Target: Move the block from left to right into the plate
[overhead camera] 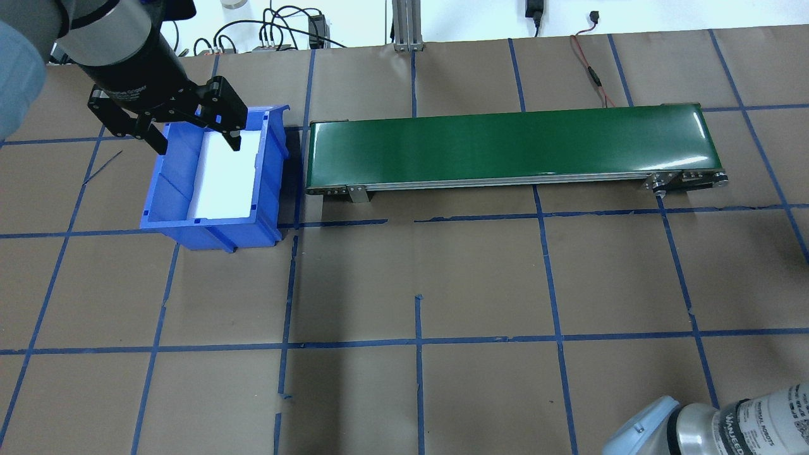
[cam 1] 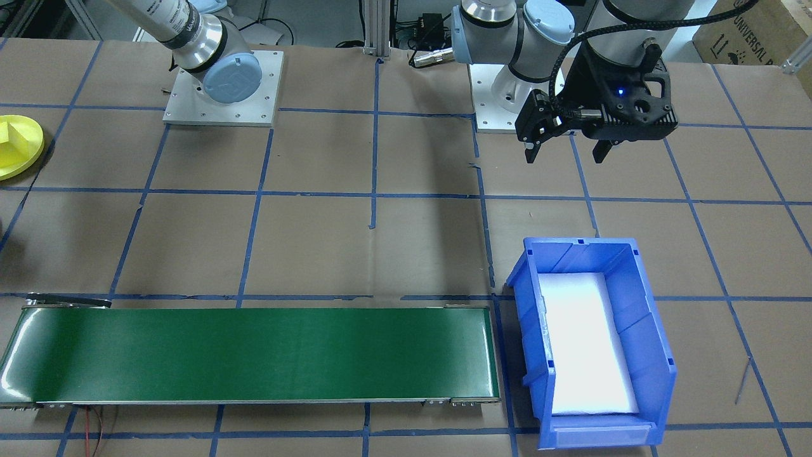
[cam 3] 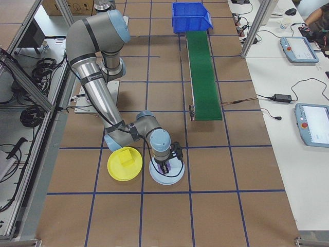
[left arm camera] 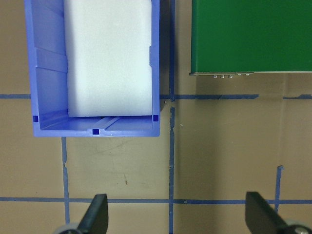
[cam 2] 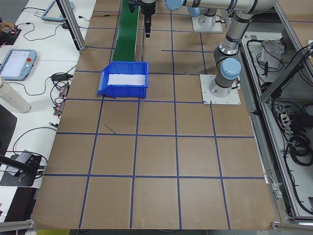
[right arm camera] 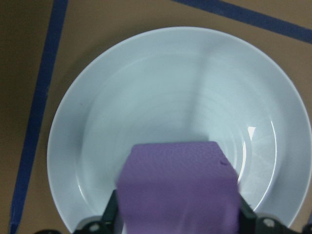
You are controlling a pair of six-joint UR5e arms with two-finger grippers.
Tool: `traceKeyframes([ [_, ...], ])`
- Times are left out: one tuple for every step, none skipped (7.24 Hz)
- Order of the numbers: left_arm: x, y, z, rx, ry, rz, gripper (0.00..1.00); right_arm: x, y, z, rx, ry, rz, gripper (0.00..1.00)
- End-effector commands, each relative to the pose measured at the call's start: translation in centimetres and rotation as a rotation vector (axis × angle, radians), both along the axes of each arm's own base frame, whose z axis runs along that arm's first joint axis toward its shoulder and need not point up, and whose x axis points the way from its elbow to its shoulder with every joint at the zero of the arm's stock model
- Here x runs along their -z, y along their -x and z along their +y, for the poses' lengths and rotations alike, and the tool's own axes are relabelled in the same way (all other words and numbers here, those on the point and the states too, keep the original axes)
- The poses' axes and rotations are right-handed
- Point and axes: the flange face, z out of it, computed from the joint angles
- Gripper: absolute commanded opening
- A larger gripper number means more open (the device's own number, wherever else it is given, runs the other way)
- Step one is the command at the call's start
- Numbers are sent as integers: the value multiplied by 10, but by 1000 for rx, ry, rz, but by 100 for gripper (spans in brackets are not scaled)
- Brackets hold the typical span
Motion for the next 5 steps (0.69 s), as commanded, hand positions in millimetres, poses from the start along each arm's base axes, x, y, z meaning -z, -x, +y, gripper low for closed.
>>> traceKeyframes([
  [0, 0, 0, 0, 0, 0, 100, -24, -3, -4, 31, 32, 26, 100],
  [0, 0, 0, 0, 0, 0, 100, -58, -26, -18, 115, 55, 41, 100],
  [0, 0, 0, 0, 0, 0, 100, -101, -83, -47, 100, 44, 44, 100],
  [0, 0, 0, 0, 0, 0, 100, -155, -136, -71, 176, 17, 100, 100],
  [0, 0, 0, 0, 0, 0, 100, -199, -194, -95, 212, -7, 71, 100],
])
